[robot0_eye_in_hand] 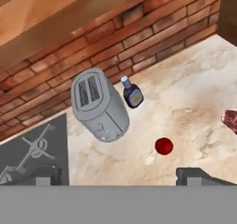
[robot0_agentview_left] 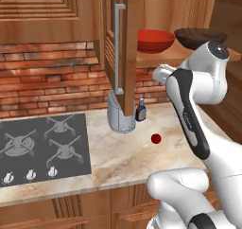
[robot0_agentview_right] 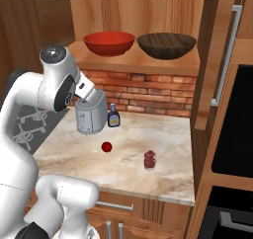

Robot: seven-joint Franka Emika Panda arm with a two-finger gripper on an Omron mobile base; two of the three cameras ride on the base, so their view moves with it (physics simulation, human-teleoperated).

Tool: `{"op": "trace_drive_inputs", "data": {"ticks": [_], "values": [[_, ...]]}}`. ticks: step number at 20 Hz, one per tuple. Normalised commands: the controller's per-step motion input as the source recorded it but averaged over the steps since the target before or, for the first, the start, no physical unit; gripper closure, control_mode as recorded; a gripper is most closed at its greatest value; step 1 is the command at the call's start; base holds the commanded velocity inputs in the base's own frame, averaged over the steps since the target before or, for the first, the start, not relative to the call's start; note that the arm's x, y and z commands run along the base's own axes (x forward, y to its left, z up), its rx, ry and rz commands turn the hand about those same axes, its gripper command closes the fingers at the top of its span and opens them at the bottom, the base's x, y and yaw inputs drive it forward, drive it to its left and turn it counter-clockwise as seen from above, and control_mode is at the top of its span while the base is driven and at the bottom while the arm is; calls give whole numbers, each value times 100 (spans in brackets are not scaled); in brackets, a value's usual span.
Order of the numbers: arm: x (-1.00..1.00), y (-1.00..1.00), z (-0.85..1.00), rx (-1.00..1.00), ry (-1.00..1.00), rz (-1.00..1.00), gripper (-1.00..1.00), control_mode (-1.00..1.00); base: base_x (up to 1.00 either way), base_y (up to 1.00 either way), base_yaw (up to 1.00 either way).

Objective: Pick both bowls and place them on the counter. Then place the apple in one bowl and place the steak in the other bowl.

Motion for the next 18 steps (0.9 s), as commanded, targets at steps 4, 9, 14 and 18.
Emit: {"op": "trace_drive_inputs", "data": {"ticks": [4, 9, 14, 18], "values": [[-5, -12, 38, 26, 0, -19, -100, -100, 0, 0, 0], [0, -11, 31, 20, -1, -4, -100, -100, 0, 0, 0], [-1, -5, 26, 15, -7, -1, -100, -100, 0, 0, 0], [-4, -2, 28, 21, -5, 0, -100, -100, 0, 0, 0]]}}
